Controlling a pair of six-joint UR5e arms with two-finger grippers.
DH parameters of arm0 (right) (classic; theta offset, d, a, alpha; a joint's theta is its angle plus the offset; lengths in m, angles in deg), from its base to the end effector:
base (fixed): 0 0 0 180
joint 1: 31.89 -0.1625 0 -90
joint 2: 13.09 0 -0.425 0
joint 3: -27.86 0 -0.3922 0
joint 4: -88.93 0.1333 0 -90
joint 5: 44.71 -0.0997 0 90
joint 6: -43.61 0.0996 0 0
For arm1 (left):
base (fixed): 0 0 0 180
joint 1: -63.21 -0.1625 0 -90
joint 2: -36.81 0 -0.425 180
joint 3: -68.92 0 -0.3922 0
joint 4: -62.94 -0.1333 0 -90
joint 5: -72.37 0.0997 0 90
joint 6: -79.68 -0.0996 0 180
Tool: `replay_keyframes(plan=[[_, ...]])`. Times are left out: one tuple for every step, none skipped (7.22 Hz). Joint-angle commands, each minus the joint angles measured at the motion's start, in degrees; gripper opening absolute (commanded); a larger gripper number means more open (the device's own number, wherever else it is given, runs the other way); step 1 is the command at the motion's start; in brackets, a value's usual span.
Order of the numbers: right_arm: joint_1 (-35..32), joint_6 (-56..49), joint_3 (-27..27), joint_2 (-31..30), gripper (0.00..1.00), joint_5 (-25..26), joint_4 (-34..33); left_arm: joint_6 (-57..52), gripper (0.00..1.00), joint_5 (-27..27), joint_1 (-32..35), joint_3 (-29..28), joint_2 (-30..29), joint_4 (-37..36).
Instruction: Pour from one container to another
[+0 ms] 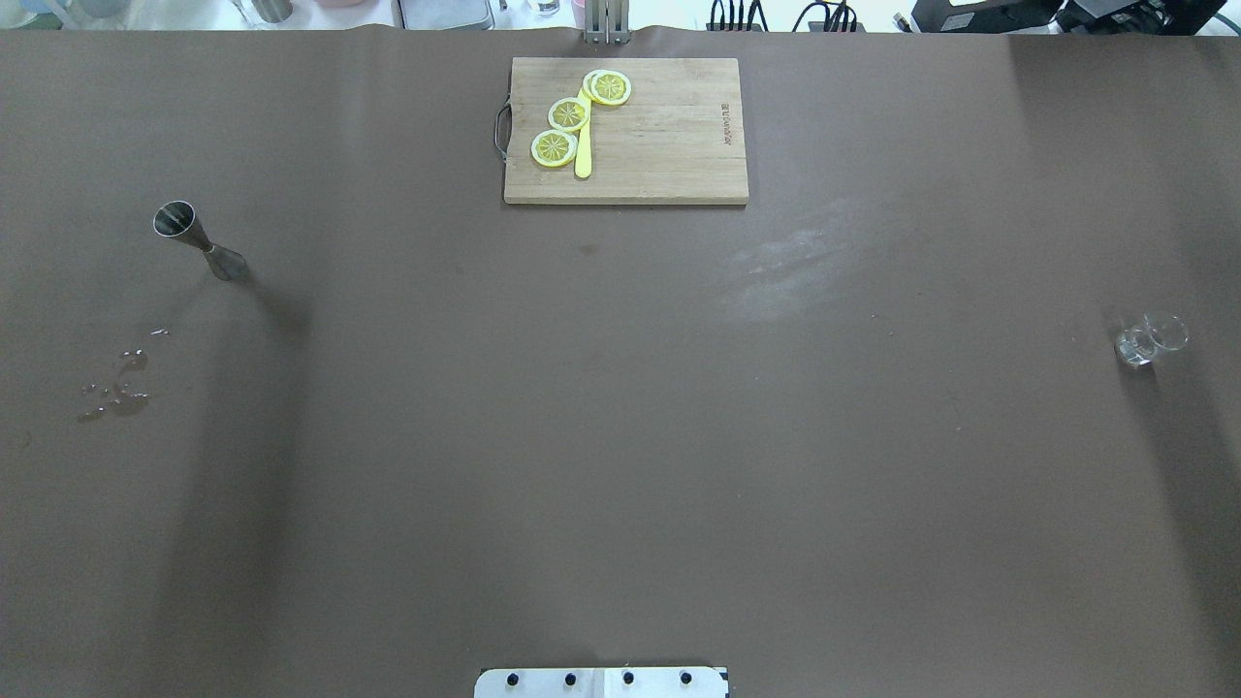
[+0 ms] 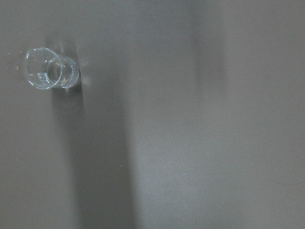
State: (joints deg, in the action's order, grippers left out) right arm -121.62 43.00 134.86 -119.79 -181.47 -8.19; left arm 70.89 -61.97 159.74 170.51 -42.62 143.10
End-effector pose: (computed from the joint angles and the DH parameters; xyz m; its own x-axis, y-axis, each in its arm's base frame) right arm 0.0590 -0.3612 0.6471 0.6854 0.0727 0.7246 0.0120 0.9937 -0.1110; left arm -0.1090 -0.3919 0.6590 0.7073 -0.0356 -0.7060 0.0043 0.9989 -0.0460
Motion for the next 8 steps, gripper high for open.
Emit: replay_keyframes(plan=[[0.00, 0.00, -0.04, 0.00, 1.00, 0.00, 0.00, 1.22, 0.98, -0.05, -0.12, -0.42, -0.03, 2.36], [0.00, 0.00, -0.13, 0.00, 1.00, 0.00, 0.00, 1.66, 0.98, 0.03, -0.38, -0.43, 0.06, 3.59], [0.00, 0.00, -0.13, 0.00, 1.00, 0.00, 0.00, 1.58, 0.98, -0.05, -0.56, -0.34, 0.06, 3.60], [0.00, 0.00, -0.13, 0.00, 1.00, 0.00, 0.00, 1.40, 0.98, 0.03, -0.56, -0.42, 0.06, 3.60], [0.00, 0.00, -0.13, 0.00, 1.00, 0.00, 0.00, 1.23, 0.98, 0.03, -0.56, -0.34, 0.06, 3.77], [0.00, 0.00, -0.13, 0.00, 1.00, 0.00, 0.00, 1.14, 0.98, -0.05, -0.56, -0.16, 0.06, 4.04], [0.00, 0.00, -0.13, 0.00, 1.00, 0.00, 0.00, 1.14, 0.98, -0.14, -0.56, -0.07, 0.06, 3.95], [0.00, 0.00, -0.22, 0.00, 1.00, 0.00, -0.09, 1.14, 0.98, -0.14, -0.56, -0.07, -0.02, 4.04]])
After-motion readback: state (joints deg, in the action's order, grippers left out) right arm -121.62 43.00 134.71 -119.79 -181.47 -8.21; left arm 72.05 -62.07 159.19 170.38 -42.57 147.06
